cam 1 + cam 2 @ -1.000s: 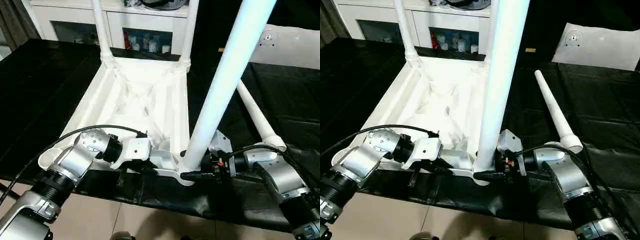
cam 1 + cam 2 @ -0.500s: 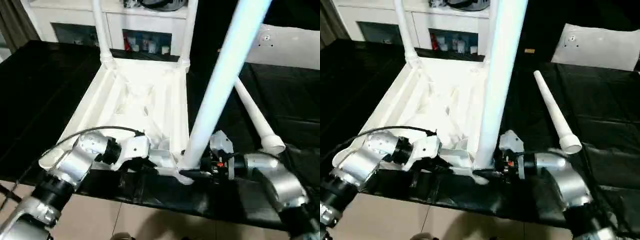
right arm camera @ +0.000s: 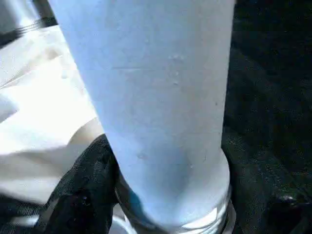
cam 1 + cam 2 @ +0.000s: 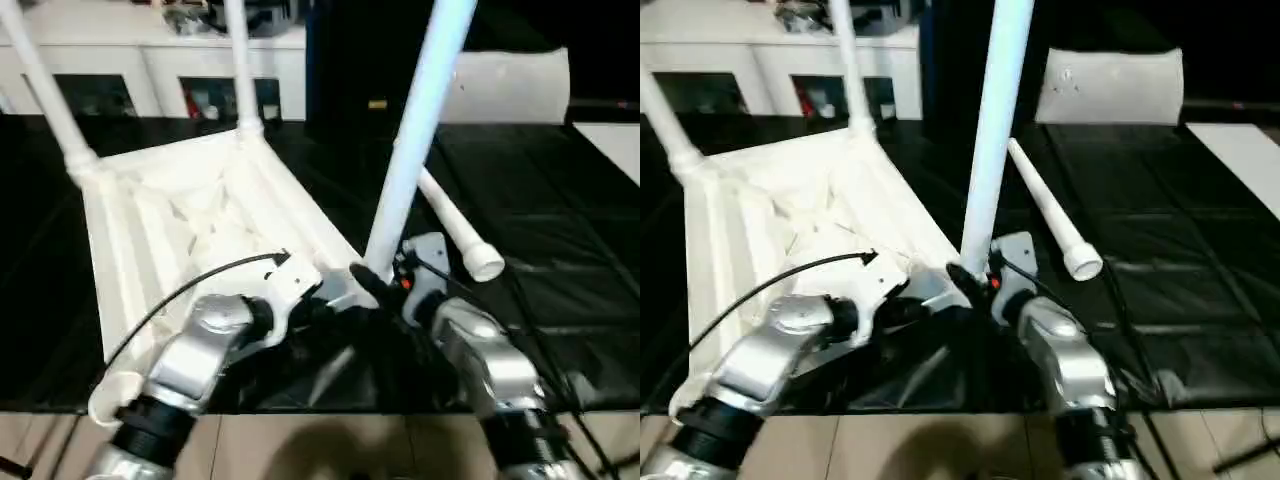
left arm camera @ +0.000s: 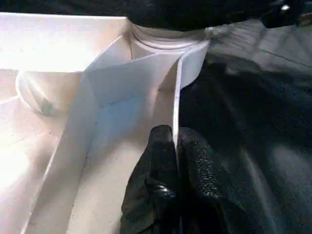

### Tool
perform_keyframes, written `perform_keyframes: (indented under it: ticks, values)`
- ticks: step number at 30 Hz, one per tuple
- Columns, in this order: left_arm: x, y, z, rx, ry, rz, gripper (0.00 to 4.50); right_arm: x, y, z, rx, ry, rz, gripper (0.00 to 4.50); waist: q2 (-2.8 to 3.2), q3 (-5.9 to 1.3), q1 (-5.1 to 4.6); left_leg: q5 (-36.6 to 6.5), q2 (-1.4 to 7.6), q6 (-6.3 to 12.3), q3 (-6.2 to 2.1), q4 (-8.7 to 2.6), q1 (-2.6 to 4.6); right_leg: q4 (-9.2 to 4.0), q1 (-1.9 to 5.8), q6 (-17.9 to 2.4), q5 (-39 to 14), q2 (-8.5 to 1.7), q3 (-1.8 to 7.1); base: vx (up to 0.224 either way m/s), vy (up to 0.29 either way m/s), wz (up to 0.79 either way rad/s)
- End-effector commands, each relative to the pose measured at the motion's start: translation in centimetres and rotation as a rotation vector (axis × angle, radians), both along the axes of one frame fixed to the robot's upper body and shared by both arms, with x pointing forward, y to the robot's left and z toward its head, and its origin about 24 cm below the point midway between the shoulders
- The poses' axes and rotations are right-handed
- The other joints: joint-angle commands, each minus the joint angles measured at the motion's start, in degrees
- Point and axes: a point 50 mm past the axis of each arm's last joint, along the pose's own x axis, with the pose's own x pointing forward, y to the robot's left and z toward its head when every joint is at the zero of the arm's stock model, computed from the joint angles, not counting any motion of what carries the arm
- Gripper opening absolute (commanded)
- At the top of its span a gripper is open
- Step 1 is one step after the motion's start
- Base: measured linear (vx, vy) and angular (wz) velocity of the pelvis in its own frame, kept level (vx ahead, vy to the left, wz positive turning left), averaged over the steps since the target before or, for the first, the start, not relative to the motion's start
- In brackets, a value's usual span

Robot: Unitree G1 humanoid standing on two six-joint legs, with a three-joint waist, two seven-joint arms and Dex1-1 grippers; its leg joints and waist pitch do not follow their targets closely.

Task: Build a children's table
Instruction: Rotate leg to tighten

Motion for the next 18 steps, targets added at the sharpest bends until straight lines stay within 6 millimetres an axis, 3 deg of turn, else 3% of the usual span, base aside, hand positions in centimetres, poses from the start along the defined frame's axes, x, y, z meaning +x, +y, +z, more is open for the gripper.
perform_keyframes:
  ticks: [1, 2, 3, 4, 5, 6, 7, 8, 9, 10, 12, 15, 18]
  values:
    - [0.5, -3.5, 3.4, -0.087, -0.135, -0.074, 0.00, -1.6, 4.5, -2.1, 0.073, 0.156, 0.121, 2.72, 0.65, -2.79, -0.23, -13.33, -1.24, 1.87, 0.06, -1.54, -1.92, -10.86, 2.78, 8.51, -52.65, -6.66, 0.72, 0.119, -0.009, -0.26]
    - [0.5, -3.5, 3.5, -0.083, -0.136, -0.070, 0.00, -1.7, 4.6, -2.2, 0.069, 0.161, 0.115, 2.72, 1.68, -2.97, -1.23, -17.77, 1.37, 1.15, -1.76, -3.15, -2.97, -10.25, 3.66, 9.34, -44.27, -5.52, -1.45, 0.082, 0.053, -0.42]
    - [0.5, -3.4, 3.5, -0.070, -0.140, -0.069, 0.00, -1.7, 4.6, -2.2, 0.072, 0.159, 0.115, 2.72, 2.76, -3.34, -1.22, -22.21, 4.57, 0.88, -3.86, -5.78, -5.00, -5.61, 5.60, 6.05, -30.22, -5.59, 0.86, 0.000, 0.000, 0.00]
    - [0.5, -3.4, 3.5, -0.070, -0.140, -0.069, 0.00, -1.7, 4.6, -2.2, 0.072, 0.159, 0.115, 3.07, 2.64, -3.10, -0.48, -25.74, 5.12, 0.90, -3.66, -6.91, -2.99, -5.52, 3.18, 1.84, -22.17, -5.11, 2.83, 0.000, 0.000, 0.00]
    - [0.6, -2.9, 3.2, -0.033, -0.138, -0.055, 0.00, -1.7, 4.7, -2.2, 0.086, 0.158, 0.098, 3.28, 1.87, -2.68, -0.76, -25.88, 3.47, 0.49, -2.83, -6.26, -2.16, -6.96, 1.89, 0.78, -24.78, -5.13, 2.61, 0.054, 0.003, 0.18]
    - [0.6, -2.7, 3.1, -0.024, -0.136, -0.049, 0.00, -1.7, 4.7, -2.2, 0.089, 0.157, 0.091, 3.28, 1.07, -2.25, -0.65, -22.40, 0.53, 0.10, -1.22, -4.44, -0.97, -9.36, 0.57, 1.35, -35.86, -5.17, 1.29, 0.060, 0.003, 0.17]
    - [0.7, -2.5, 3.1, -0.018, -0.133, -0.044, 0.00, -1.7, 4.7, -2.2, 0.092, 0.154, 0.087, 3.44, 1.00, -2.11, -0.80, -20.60, -0.07, 0.41, -0.84, -3.89, -1.05, -9.92, 0.64, 2.33, -39.40, -5.19, 0.65, 0.060, 0.003, 0.17]
    - [0.7, -2.3, 3.0, -0.014, -0.131, -0.041, 0.00, -1.7, 4.7, -2.1, 0.095, 0.152, 0.085, 3.51, 1.37, -2.26, -1.30, -20.17, 0.57, 0.61, -1.54, -4.30, -2.47, -9.86, 2.03, 4.50, -41.24, -5.31, -0.30, 0.000, 0.000, 0.00]
    - [0.8, -2.0, 2.9, -0.002, -0.132, -0.038, 0.00, -1.6, 4.6, -2.0, 0.094, 0.143, 0.084, 3.64, 1.94, -2.63, -1.84, -21.28, 1.61, 0.17, -2.51, -5.11, -3.42, -9.28, 3.04, 4.88, -37.71, -5.37, -0.08, 0.000, 0.050, -0.15]
    - [0.9, -1.7, 2.9, 0.007, -0.134, -0.037, 0.00, -1.5, 4.4, -1.9, 0.093, 0.134, 0.083, 3.77, 2.43, -3.02, -2.07, -22.05, 2.35, 0.39, -3.13, -5.79, -3.52, -8.38, 3.19, 3.14, -31.63, -5.27, 0.71, 0.000, 0.050, -0.15]
    - [1.1, -0.9, 2.7, 0.030, -0.133, -0.036, 0.00, -1.4, 3.9, -1.7, 0.077, 0.106, 0.087, 3.86, 2.23, -2.94, -2.07, -22.16, 2.34, 0.64, -2.88, -6.01, -2.99, -8.12, 2.35, 0.17, -27.49, -5.24, 1.37, 0.000, 0.000, 0.00]
    - [1.2, 0.2, 2.5, 0.054, -0.130, -0.046, 0.00, -1.4, 3.0, -1.4, 0.076, 0.079, 0.104, 4.21, 1.90, -2.89, -2.04, -21.21, 2.11, 1.15, -2.79, -6.17, -3.47, -7.80, 2.56, -1.06, -27.54, -5.37, 1.94, 0.000, 0.000, 0.00]
    - [1.3, 1.2, 2.4, 0.068, -0.129, -0.079, 0.00, -1.7, 1.8, -0.9, 0.063, 0.029, 0.146, 4.34, 1.74, -3.14, -1.61, -17.30, 2.31, 1.88, -2.54, -6.24, -3.75, -7.12, 2.67, -3.06, -23.36, -5.35, 2.70, 0.000, 0.000, 0.00]
